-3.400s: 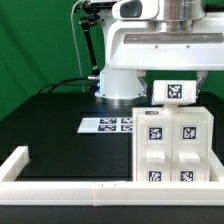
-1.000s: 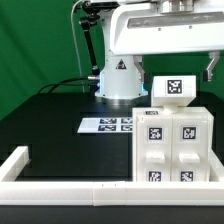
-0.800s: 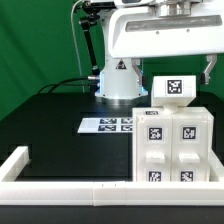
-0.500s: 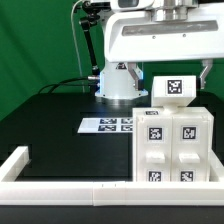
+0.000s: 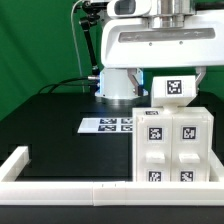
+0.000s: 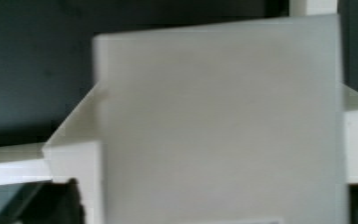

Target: Assemble cabinet

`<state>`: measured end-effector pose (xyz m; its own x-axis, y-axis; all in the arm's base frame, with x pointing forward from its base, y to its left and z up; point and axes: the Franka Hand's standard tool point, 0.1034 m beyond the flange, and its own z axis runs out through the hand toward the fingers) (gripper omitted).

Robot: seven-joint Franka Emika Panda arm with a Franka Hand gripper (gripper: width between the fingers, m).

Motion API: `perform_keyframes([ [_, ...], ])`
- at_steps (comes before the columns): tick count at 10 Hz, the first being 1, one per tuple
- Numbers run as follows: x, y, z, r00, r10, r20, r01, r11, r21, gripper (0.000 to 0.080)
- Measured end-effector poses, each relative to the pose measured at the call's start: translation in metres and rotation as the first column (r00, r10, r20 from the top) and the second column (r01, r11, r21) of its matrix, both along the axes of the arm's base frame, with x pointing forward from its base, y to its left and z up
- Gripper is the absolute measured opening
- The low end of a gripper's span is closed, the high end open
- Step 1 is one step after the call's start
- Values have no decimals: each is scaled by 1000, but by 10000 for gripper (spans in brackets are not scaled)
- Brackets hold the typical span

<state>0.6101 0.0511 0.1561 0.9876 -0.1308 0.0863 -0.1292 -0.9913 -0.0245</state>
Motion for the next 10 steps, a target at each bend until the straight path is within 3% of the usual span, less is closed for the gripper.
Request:
perform_keyframes([
  [1, 1, 0, 0, 1000, 0, 2, 0, 1000, 0, 566],
  [6, 1, -2, 0, 1000, -22, 2, 22, 1000, 3, 568],
  [10, 0, -2, 1, 917, -396, -45, 399, 914, 77, 568],
])
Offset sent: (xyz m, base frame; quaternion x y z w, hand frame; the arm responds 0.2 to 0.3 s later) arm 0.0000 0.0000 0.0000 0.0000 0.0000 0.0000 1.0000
